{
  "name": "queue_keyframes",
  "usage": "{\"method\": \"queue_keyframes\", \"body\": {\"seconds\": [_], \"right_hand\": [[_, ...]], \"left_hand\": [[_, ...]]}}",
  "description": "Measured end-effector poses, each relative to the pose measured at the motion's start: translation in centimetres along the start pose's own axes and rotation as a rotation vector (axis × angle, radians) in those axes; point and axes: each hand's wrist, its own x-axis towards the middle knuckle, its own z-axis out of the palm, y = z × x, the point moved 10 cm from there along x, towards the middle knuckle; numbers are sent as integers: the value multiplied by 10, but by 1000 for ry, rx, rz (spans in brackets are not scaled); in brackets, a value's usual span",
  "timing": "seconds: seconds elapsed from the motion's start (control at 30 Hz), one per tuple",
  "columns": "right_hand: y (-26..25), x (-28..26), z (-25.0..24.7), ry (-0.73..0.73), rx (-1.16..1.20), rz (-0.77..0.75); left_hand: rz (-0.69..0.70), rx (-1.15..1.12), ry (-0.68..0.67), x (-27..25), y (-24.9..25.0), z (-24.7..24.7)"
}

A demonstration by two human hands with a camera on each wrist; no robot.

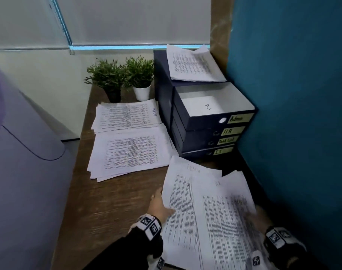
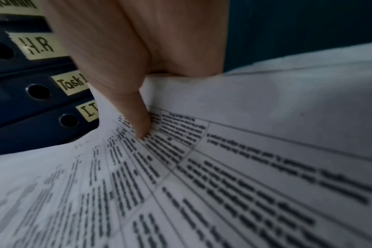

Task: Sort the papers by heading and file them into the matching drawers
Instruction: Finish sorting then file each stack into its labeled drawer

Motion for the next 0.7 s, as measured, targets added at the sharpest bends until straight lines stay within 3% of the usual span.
{"method": "queue_keyframes", "body": {"seconds": [0.17,0.37,0.53,0.63,0.7], "right_hand": [[4,20,1,-37,-62,1],[1,29,-25,145,-216,-4],[-17,25,-29,169,-359,-11],[-48,9,-26,191,-496,-134],[-84,-8,-23,261,-609,-325]], "left_hand": [[54,37,-2,-2,4,-7],[80,-189,193,-10,-26,-73],[88,-389,278,-14,-43,-128],[136,-473,302,-21,-31,-152],[178,-510,297,-26,-17,-165]]}}
